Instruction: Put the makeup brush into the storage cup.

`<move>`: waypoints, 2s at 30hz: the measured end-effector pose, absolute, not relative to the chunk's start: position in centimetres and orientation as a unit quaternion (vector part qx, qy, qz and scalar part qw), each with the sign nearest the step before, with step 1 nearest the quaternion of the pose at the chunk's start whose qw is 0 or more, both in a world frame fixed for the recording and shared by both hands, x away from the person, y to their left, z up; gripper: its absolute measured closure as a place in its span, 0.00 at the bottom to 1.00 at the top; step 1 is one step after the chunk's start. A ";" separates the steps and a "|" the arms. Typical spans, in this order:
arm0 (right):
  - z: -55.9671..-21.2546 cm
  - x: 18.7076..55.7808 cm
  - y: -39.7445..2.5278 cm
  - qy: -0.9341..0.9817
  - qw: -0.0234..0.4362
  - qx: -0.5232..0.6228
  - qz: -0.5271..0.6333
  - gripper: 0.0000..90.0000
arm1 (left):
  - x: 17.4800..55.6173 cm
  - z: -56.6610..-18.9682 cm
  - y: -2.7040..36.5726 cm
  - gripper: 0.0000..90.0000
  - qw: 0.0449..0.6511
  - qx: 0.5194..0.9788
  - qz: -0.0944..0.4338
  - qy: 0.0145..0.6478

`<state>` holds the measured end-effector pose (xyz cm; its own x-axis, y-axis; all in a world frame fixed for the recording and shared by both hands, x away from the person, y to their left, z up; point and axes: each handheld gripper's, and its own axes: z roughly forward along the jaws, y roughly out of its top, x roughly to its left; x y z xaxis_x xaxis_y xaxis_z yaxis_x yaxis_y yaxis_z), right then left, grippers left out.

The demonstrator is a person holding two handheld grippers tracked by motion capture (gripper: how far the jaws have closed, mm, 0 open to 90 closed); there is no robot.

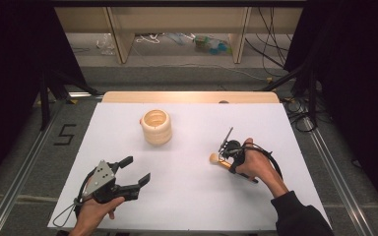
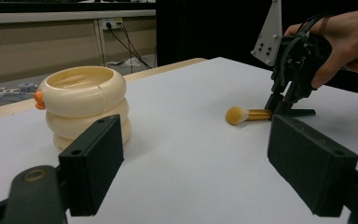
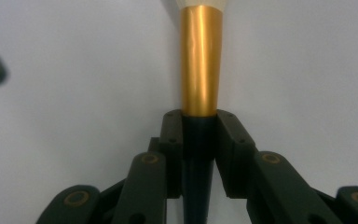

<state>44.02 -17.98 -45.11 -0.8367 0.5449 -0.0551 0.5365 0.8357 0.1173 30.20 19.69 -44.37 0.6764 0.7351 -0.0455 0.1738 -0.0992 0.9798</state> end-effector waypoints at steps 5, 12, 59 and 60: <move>-44.2 44.1 -18.1 0.955 0.053 0.285 0.067 0.83 | 30.2 -44.3 19.7 0.20 0.590 0.701 0.240 0.323; -40.8 43.7 -18.7 0.938 0.095 0.277 0.187 0.83 | 30.2 -44.3 19.7 0.20 0.589 0.701 0.240 0.321; -37.7 38.6 -11.5 0.852 0.069 0.161 0.493 0.83 | 32.9 -45.9 10.5 0.21 0.621 0.715 0.143 0.289; -37.7 38.5 -11.5 0.853 0.064 0.162 0.492 0.83 | 32.8 -45.9 10.4 0.21 0.622 0.711 0.141 0.295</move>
